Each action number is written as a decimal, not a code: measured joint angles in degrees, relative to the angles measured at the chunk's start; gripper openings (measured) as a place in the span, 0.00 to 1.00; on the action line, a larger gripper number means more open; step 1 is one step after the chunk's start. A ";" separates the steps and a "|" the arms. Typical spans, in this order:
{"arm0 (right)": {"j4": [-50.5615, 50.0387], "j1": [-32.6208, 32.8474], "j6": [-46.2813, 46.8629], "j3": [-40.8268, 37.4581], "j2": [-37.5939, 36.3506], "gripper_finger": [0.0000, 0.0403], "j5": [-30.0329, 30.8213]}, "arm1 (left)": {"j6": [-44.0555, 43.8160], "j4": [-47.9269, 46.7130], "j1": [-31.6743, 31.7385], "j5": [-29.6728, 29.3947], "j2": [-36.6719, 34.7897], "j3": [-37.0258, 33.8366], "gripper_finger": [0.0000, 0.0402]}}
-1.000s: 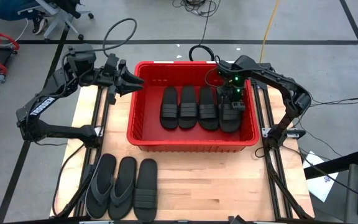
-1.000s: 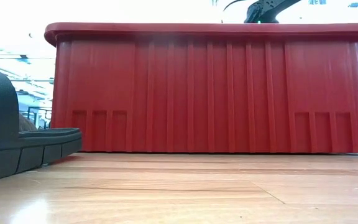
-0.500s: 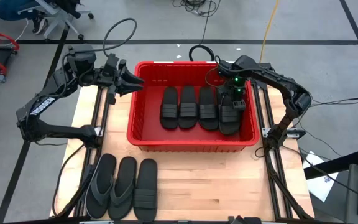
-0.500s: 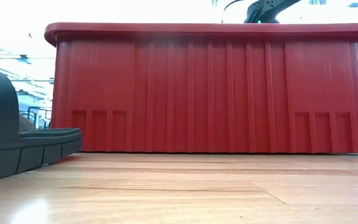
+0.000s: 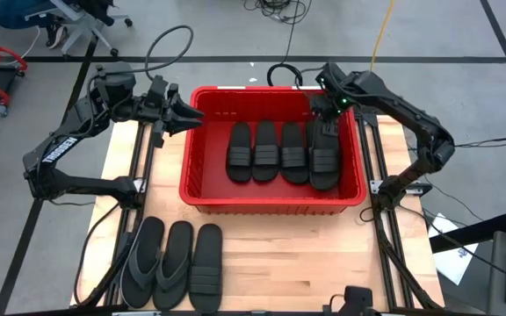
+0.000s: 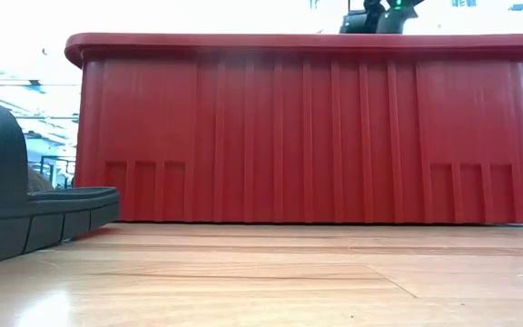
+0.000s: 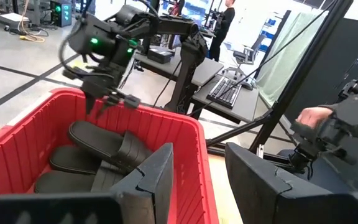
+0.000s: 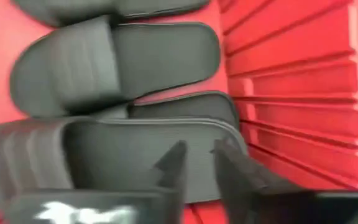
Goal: Pick and place slides into bin
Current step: Put the black slipper into the red bin
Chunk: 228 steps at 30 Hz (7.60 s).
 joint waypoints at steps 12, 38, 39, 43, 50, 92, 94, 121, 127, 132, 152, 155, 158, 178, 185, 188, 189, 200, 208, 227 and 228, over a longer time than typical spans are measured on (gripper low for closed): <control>0.12 -4.64 -0.16 -3.73 4.45 0.00 -1.94 | -1.08 -0.02 0.00 -0.04 0.01 0.00 0.36; 10.25 -3.85 1.01 -12.24 -0.71 0.00 6.08 | -1.50 -1.03 0.00 -0.07 0.02 0.00 0.36; 10.37 -3.70 1.77 -12.26 -1.65 0.00 6.22 | -1.33 -1.39 0.00 -0.07 0.02 0.00 0.36; 12.14 -1.71 7.80 -10.95 -7.04 0.00 5.39 | -0.80 -1.90 0.00 -0.09 0.02 0.00 0.36; 36.19 5.34 29.07 -9.72 -21.61 0.00 -19.70 | 2.08 -1.88 0.00 -0.13 0.02 0.00 0.36; 70.64 66.16 53.62 -45.48 -48.13 0.00 11.61 | 9.35 -20.87 -31.44 -14.88 -0.21 0.02 0.03; 69.59 66.18 53.15 -45.48 -49.35 0.00 8.55 | 8.42 -20.13 -36.45 -19.83 0.04 -1.08 0.04; 65.39 67.93 54.28 -45.48 -50.31 0.00 2.58 | -37.78 16.86 -63.67 -31.46 0.73 -37.33 0.07; 65.39 67.88 55.90 -45.48 -50.28 0.00 5.91 | -35.93 14.99 -65.26 -29.87 6.97 -40.82 0.19; 65.43 67.88 58.77 -45.48 -50.26 0.00 6.00 | -30.02 17.82 -65.37 -25.96 12.99 -41.16 0.28; 66.29 67.88 63.46 -45.48 -48.93 0.00 6.00 | -30.25 24.60 -63.21 -12.66 26.47 -41.07 0.71; 66.27 67.88 64.03 -45.48 -48.86 0.00 5.91 | -30.67 25.76 -63.25 -11.29 28.11 -41.07 0.70; 66.23 67.88 64.08 -45.48 -48.77 0.00 5.83 | -29.31 27.95 -63.25 -9.50 28.50 -41.07 0.61; 61.48 67.88 62.29 -45.48 -48.82 0.00 3.82 | -29.06 24.66 -66.81 -6.10 24.16 -31.87 0.02; 61.53 67.92 60.93 -45.48 -48.88 0.00 -0.42 | -31.95 5.38 -68.86 -11.52 17.41 -21.34 0.01; 61.54 67.92 60.06 -45.48 -48.91 0.00 -0.47 | -28.91 -5.44 -69.23 -17.47 14.64 -13.39 0.01; 61.54 67.91 59.49 -45.48 -48.91 0.00 -0.47 | -27.70 -8.59 -68.82 -19.69 14.00 -10.73 0.01; 61.96 67.90 51.11 -45.48 -48.88 0.00 1.57 | -15.39 -16.35 -60.60 -48.18 7.75 4.75 0.01; 63.43 67.75 47.40 -45.48 -49.00 0.00 4.79 | -15.54 -18.82 -46.30 -54.98 4.61 6.96 0.01; 66.67 64.01 40.80 -45.48 -51.64 0.00 35.20 | 21.91 -13.65 -3.45 2.13 24.38 16.80 0.01; 66.63 64.01 40.80 -45.48 -51.64 0.00 36.66 | 23.26 -13.83 -2.65 5.22 26.65 18.31 0.01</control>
